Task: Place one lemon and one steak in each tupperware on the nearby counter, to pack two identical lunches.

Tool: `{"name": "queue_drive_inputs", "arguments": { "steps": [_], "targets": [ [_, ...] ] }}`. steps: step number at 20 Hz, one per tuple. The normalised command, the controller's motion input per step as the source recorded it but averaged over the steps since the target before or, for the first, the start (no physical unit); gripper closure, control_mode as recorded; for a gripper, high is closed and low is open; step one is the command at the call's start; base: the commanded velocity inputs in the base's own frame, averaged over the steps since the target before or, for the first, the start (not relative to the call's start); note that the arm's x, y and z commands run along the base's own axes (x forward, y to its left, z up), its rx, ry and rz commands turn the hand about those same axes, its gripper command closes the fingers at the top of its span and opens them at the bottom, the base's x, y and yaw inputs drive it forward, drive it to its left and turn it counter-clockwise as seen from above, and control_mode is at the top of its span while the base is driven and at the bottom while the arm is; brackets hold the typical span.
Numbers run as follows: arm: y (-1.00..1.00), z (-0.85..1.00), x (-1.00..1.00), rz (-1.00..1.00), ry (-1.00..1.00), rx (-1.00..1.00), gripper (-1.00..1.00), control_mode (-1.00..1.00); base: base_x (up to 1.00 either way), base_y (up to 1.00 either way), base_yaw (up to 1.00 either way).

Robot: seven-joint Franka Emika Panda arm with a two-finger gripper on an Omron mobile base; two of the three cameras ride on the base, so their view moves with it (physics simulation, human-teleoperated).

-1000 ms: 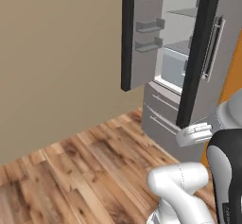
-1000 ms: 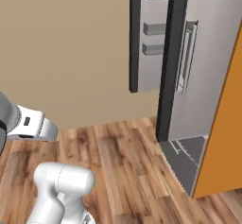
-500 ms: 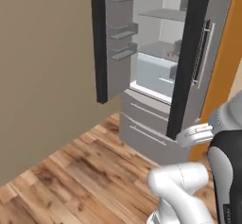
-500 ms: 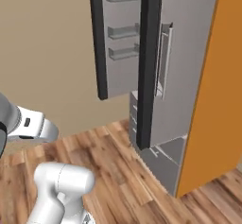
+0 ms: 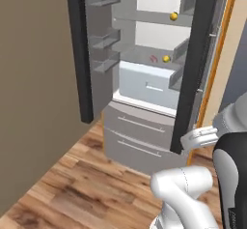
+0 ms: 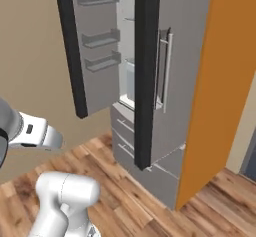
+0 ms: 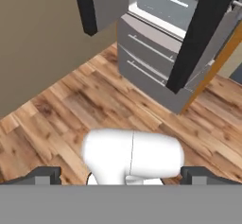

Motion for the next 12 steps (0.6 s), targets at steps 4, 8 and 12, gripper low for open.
{"name": "queue_drive_inputs", "arguments": {
  "steps": [4, 8, 12],
  "targets": [
    [0.0, 0.0, 0.0, 0.0, 0.0, 0.0, -1.0, 1.0, 0.52, 0.64, -0.47],
    [0.0, 0.0, 0.0, 0.0, 0.0, 0.0, -1.0, 1.0, 0.48, 0.64, -0.47],
    [0.0, 0.0, 0.0, 0.0, 0.0, 0.0, -1.0, 1.0, 0.46, 0.62, -0.5]
  ]
}}
